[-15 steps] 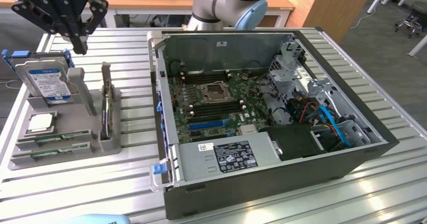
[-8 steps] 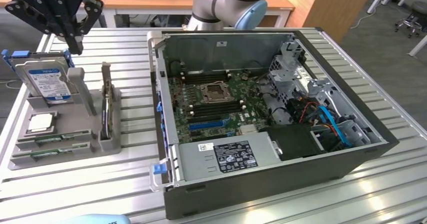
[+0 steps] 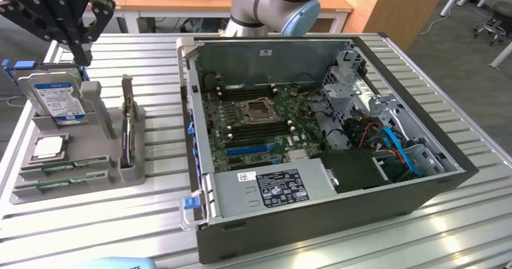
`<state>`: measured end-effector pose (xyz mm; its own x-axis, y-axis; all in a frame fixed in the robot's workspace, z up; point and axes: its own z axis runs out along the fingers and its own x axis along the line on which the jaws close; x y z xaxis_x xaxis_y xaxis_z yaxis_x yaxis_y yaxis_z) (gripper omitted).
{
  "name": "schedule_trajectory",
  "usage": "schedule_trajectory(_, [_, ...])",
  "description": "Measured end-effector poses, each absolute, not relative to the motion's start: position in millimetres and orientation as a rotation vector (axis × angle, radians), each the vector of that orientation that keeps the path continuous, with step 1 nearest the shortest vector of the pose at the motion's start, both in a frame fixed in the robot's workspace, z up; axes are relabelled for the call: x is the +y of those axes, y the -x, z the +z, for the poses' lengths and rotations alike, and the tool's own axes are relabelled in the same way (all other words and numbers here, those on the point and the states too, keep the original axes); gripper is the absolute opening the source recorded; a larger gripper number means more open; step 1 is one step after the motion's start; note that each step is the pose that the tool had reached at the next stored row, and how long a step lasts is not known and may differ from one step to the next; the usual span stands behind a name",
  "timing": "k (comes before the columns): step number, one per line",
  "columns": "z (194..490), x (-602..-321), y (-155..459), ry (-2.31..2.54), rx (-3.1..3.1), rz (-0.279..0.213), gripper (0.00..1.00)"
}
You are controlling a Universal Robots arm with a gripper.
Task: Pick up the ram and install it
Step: 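Reach for the ram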
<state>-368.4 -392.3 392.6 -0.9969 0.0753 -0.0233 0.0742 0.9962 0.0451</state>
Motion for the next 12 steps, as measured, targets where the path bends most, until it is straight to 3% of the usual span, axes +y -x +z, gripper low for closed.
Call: schedule_trajectory(12, [392.1,-392.3,391.2,-0.116,3.114,0.069,0.10])
